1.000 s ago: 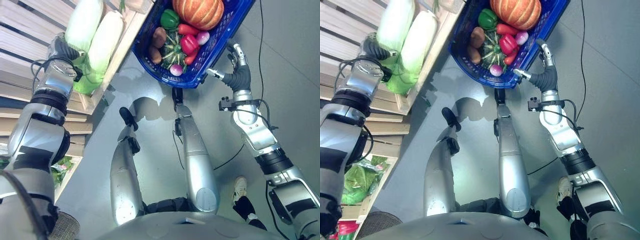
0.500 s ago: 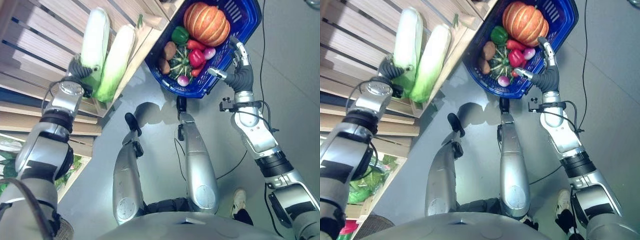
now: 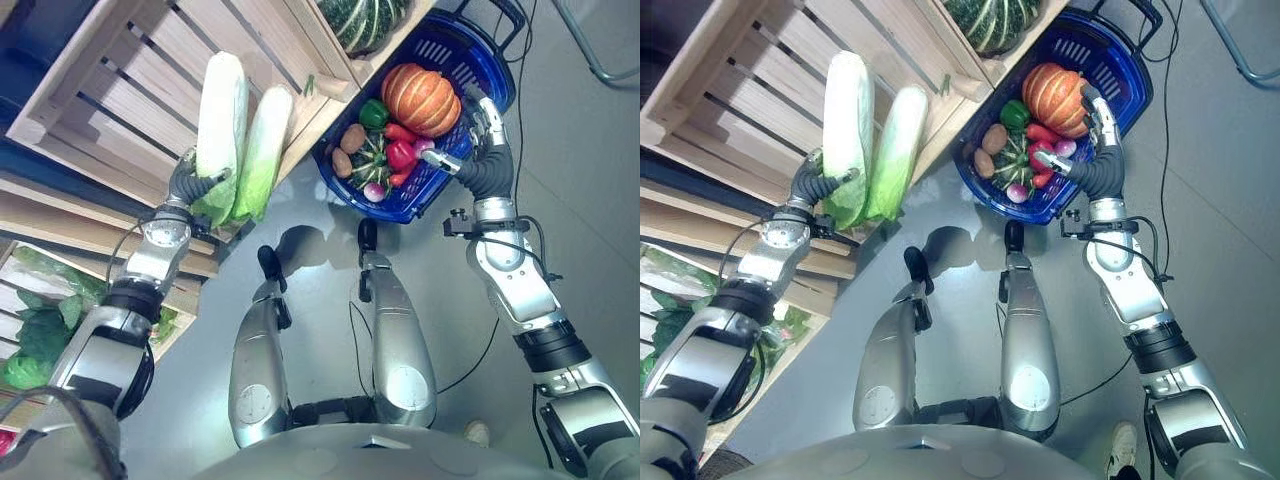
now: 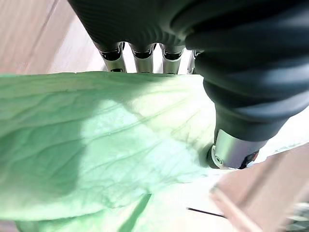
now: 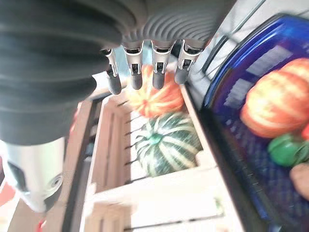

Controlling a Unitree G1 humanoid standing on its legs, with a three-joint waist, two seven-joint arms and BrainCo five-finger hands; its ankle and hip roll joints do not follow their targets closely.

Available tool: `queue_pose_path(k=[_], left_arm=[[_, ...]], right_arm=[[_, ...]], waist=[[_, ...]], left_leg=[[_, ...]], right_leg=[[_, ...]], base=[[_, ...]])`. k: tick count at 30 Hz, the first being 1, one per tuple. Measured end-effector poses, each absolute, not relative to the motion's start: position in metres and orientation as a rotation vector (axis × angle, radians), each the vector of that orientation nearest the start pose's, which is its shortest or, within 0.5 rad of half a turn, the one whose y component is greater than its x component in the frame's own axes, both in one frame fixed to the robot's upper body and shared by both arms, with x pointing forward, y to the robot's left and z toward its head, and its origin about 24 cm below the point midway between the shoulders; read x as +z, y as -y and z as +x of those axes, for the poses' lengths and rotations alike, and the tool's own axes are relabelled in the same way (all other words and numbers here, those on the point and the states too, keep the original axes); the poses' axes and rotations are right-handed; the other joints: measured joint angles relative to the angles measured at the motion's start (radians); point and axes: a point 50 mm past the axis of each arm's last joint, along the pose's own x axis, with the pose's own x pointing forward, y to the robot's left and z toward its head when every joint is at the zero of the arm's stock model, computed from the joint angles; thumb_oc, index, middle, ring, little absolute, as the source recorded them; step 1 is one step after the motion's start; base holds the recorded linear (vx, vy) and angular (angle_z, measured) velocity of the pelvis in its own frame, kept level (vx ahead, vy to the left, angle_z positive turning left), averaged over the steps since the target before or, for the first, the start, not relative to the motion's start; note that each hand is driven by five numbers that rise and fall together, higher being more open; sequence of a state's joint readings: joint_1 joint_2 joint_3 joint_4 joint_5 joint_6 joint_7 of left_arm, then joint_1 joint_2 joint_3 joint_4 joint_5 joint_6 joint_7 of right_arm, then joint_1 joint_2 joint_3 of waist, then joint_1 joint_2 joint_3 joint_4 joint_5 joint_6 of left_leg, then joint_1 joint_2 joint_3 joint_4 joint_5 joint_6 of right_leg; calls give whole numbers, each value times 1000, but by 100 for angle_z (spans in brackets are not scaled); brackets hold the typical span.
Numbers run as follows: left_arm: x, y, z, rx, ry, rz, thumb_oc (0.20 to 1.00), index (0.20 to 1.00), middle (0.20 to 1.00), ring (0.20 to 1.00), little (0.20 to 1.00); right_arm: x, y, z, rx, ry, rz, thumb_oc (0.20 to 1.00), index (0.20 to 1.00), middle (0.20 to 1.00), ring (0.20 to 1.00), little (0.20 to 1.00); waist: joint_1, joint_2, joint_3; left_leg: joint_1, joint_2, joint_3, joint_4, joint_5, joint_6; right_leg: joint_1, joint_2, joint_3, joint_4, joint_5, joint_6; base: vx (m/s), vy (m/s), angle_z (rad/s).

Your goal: Pick up fruits and vegetables into the basket

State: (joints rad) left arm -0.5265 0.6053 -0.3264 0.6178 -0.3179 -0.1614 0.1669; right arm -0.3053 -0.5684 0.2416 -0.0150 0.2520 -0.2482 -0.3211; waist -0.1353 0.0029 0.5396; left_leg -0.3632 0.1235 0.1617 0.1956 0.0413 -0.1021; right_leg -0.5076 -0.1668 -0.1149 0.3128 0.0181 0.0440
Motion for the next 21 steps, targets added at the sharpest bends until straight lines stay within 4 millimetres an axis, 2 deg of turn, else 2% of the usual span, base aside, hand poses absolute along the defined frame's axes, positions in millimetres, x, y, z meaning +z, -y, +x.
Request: queue_pose_path(k=[2, 7, 12, 15, 21], left_arm=[[91, -235, 337, 49, 84, 393, 200, 200, 200, 200, 200], [95, -224, 327, 32, 191, 392, 200, 200, 200, 200, 200], [109, -208, 322, 67, 337, 381, 200, 200, 200, 200, 200], [116, -195, 320, 79, 423, 418, 200, 200, 200, 200, 200], [137, -178, 316, 97, 590, 497, 200, 200, 200, 200, 200]], right_arm=[[152, 182, 289, 52, 506, -216, 1000, 1000, 1000, 1000, 1000], [154, 173, 286, 147, 526, -197, 1000, 1000, 1000, 1000, 1000], [167, 161, 286, 227, 566, -65, 1000, 1000, 1000, 1000, 1000], [172, 143, 289, 321, 560, 69, 1000, 1000, 1000, 1000, 1000], [184, 110, 287, 478, 569, 175, 1000, 1000, 1000, 1000, 1000]], waist=[[22, 0, 0], [41, 0, 0], [72, 1, 0], [79, 3, -1], [114, 6, -2]], left_leg=[[33, 0, -6, -18, 6, -2], [95, 1, -21, -53, 22, -2], [127, 2, -24, -69, 31, -2], [150, 2, -32, -83, 36, -3], [200, 11, -47, -98, 37, -4]], right_leg=[[35, 0, -9, -11, 0, 0], [106, -2, -31, -38, -1, 1], [141, -2, -40, -52, -1, 8], [174, -2, -56, -67, 2, 4], [250, 1, -91, -97, 2, 4]], base=[[-4, -48, 8], [12, -43, 10], [27, -40, 6], [52, -45, 12], [76, -38, 13]])
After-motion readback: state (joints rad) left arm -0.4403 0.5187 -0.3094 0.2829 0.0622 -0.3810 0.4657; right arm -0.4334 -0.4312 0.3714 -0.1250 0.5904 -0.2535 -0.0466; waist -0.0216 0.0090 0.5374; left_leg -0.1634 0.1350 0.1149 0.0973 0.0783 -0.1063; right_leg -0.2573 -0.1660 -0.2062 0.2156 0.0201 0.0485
